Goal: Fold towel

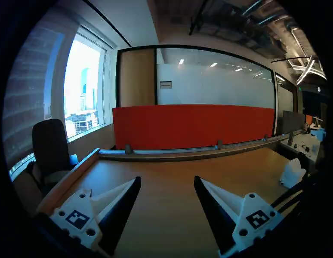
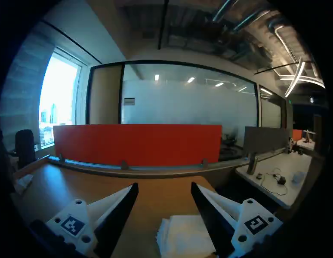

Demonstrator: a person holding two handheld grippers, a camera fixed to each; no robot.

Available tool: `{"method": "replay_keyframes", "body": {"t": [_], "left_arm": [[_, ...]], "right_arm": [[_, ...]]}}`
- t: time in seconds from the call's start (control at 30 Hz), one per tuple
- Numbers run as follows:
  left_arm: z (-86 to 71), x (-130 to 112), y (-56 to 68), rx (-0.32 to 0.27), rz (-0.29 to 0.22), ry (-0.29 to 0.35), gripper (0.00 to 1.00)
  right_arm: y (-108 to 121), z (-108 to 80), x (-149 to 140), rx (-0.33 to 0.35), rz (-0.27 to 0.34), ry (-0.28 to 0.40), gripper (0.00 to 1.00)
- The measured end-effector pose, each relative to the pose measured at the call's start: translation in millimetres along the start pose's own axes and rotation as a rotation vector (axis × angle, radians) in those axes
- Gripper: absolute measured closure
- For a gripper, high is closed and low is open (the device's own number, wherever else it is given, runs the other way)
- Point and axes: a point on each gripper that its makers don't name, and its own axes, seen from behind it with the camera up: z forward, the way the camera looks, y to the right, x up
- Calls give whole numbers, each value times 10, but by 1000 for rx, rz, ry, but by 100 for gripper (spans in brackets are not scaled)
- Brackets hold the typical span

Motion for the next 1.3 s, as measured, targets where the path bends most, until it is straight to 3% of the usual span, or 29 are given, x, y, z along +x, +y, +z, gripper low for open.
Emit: {"method": "replay_keyframes", "body": {"t": [0.2, 0.8, 1.3], "left_arm": [[23, 38, -8, -1, -9, 12, 9], [73, 168, -121, 8, -20, 47, 9], [55, 118, -254, 19, -31, 58, 9]], "right_arm": [[-280, 31, 158, 20, 3, 34, 6], [-1122, 153, 305, 94, -13, 45, 6], [-1355, 173, 401, 90, -8, 41, 3]]}}
